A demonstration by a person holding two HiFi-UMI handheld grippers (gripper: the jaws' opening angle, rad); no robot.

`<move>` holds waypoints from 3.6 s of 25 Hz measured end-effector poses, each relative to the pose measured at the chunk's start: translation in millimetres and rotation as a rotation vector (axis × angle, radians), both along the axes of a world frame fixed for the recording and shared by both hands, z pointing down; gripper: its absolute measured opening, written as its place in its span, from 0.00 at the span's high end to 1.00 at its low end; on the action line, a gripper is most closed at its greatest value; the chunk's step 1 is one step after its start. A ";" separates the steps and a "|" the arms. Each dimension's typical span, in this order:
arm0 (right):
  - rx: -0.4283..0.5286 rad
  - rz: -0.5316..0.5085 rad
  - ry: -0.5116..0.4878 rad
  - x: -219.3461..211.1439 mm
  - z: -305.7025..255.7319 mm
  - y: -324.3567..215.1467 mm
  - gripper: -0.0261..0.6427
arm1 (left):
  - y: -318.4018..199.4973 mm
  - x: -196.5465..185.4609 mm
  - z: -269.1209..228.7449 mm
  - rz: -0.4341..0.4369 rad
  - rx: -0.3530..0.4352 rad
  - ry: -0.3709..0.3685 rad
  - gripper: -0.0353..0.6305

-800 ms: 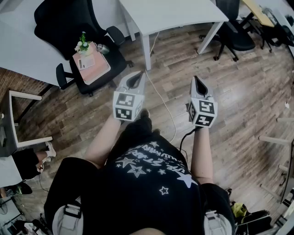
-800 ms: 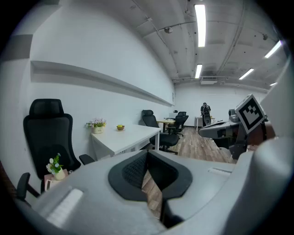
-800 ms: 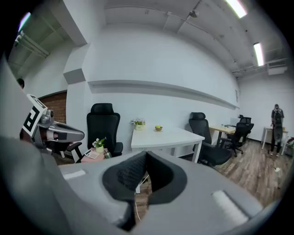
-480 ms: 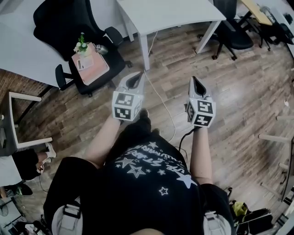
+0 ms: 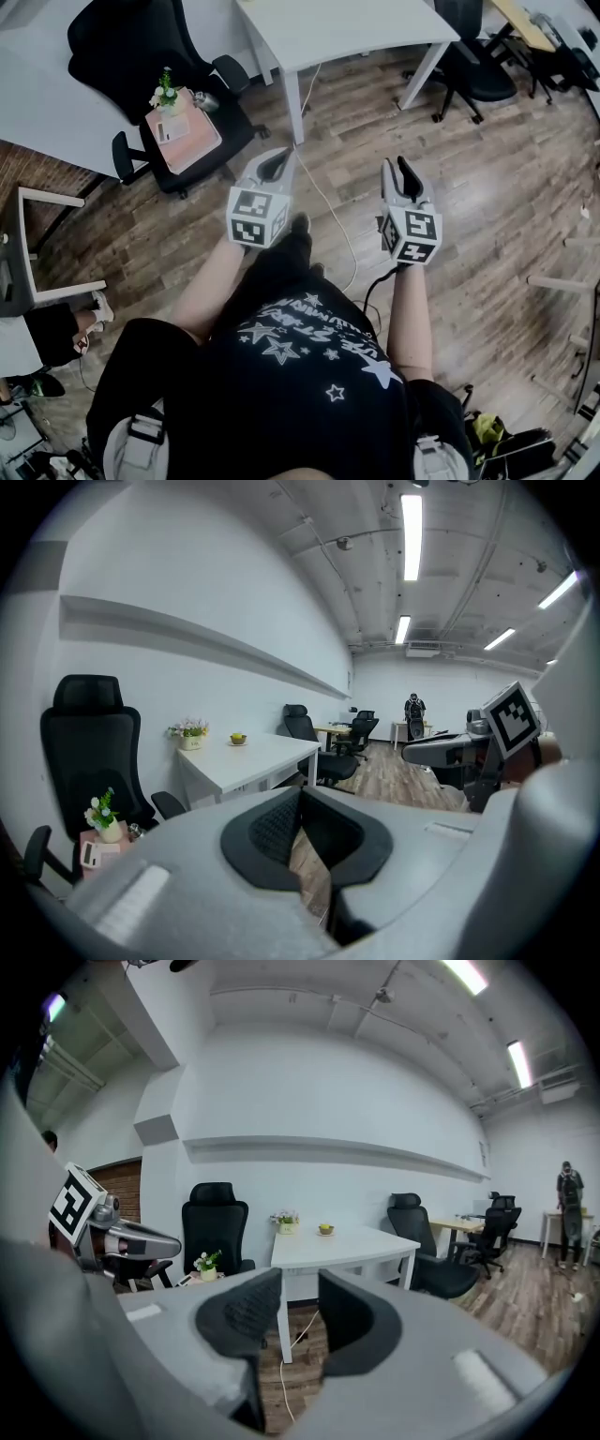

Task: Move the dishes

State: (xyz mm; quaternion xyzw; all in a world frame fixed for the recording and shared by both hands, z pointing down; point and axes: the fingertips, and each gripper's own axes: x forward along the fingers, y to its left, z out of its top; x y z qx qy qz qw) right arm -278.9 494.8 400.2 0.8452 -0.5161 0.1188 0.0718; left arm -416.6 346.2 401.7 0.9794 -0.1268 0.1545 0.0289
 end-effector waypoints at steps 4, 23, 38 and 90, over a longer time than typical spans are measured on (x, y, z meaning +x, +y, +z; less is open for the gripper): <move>-0.002 -0.009 -0.009 12.5 2.7 -14.3 0.62 | -17.1 7.1 4.4 -0.012 -0.011 0.003 0.93; -0.070 -0.063 0.006 242.5 4.9 -220.2 0.61 | -222.3 218.2 30.2 -0.091 -0.063 0.009 0.93; -0.067 -0.121 -0.014 340.7 4.9 -355.2 0.61 | -342.9 280.8 31.7 -0.193 -0.097 -0.002 0.93; -0.472 -0.824 0.020 530.2 102.9 -743.5 0.43 | -530.1 436.0 29.9 -0.767 -0.053 -0.099 0.93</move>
